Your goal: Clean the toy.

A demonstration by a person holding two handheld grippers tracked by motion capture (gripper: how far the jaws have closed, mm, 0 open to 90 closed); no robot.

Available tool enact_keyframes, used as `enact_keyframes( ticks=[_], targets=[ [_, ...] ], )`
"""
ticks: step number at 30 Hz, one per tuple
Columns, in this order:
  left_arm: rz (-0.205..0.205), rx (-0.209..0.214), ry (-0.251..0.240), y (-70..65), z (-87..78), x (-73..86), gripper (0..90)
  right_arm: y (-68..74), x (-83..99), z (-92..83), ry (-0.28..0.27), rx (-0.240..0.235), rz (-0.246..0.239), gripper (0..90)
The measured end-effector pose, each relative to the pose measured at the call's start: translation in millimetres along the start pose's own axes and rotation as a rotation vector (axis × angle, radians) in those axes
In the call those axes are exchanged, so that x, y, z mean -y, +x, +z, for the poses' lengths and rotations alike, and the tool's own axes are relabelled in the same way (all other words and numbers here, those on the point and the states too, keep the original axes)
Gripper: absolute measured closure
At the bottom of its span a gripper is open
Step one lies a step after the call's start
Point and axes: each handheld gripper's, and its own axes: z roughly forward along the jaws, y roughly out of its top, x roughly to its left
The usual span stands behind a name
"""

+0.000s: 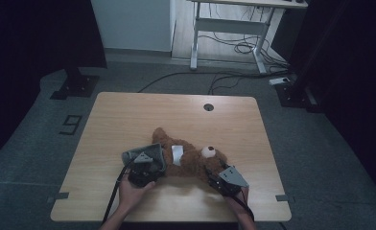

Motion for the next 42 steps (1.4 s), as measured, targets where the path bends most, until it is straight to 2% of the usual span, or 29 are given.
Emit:
enact_keyframes(
  ticks=[3,6,8,11,14,16,18,19,20,21,23,25,27,31,33,35,38,39,41,42],
  targets=[
    [0.015,-0.012,0.009,-2.0,6.9,-10.9,84.0,-4.3,0.1,6.1,-0.007,0.013,0.01,44.3],
    [0.014,-0.03,0.012,0.0,17.7,-20.8,84.2,-5.8,0.2,14.4,-0.018,0.037,-0.048,44.9],
    [0.0,-0.035,0.008,4.2,25.5,-27.8,84.2,-8.8,-0.7,20.8,-0.019,0.052,-0.067,45.0],
    [-0.021,-0.031,0.0,10.3,33.5,-36.9,84.3,-20.2,-3.7,32.9,-0.007,0.059,-0.057,45.0],
    [-0.017,-0.025,0.001,11.9,31.1,-38.8,84.3,-28.9,-6.4,37.4,0.002,0.039,-0.029,44.4],
    [-0.013,-0.013,-0.003,13.7,23.1,-36.4,84.2,-30.5,-6.2,35.2,-0.001,0.02,-0.025,43.7],
    [-0.027,-0.001,-0.031,18.1,8.4,-33.0,84.4,-28.9,-4.2,30.4,-0.013,0.001,-0.029,42.9],
    [-0.052,0.016,-0.076,22.6,-7.6,-31.8,84.4,-27.7,-3.3,28.2,-0.017,-0.005,-0.036,42.6],
    [-0.06,0.022,-0.093,23.7,-13.6,-32.0,84.5,-25.1,-1.2,23.2,-0.027,-0.019,-0.051,42.3],
    [-0.066,0.021,-0.134,24.5,-28.8,-33.9,84.6,-24.2,-0.3,21.5,-0.029,-0.023,-0.053,42.1],
    [-0.056,-0.001,-0.196,22.2,-51.4,-41.7,84.6,-22.5,2.0,15.7,-0.03,-0.046,-0.069,40.9],
    [-0.031,-0.017,-0.226,16.2,-66.6,-53.2,84.7,-22.3,1.3,12.6,-0.025,-0.061,-0.068,39.8],
    [0.003,-0.011,-0.238,6.7,-71.6,-65.8,84.7,-20.0,2.5,8.9,-0.024,-0.071,-0.081,38.9],
    [0.078,0.004,-0.231,-19.1,-60.1,-88.8,84.6,-16.6,3.1,4.4,-0.021,-0.077,-0.094,36.9],
    [0.112,0.02,-0.214,-33.4,-45.6,-99.9,84.5,-17.2,3.4,3.5,-0.023,-0.082,-0.085,36.7],
    [0.125,0.031,-0.187,-41.8,-28.1,-108.5,84.4,-17.6,3.9,2.5,-0.024,-0.089,-0.082,36.5],
    [0.12,0.023,-0.11,-42.0,-4.0,-113.1,84.3,-17.6,4.7,1.1,-0.025,-0.096,-0.077,36.2],
    [0.124,-0.009,-0.053,-39.6,10.0,-111.4,84.2,-18.0,4.9,0.7,-0.024,-0.099,-0.081,36.0],
    [0.12,-0.037,-0.001,-34.8,21.6,-106.1,84.3,-19.1,5.0,-1.0,-0.022,-0.111,-0.068,35.1],
    [0.11,-0.038,0.005,-31.2,24.2,-102.2,84.4,-20.3,4.9,-1.9,-0.022,-0.118,-0.057,34.4]
  ],
)
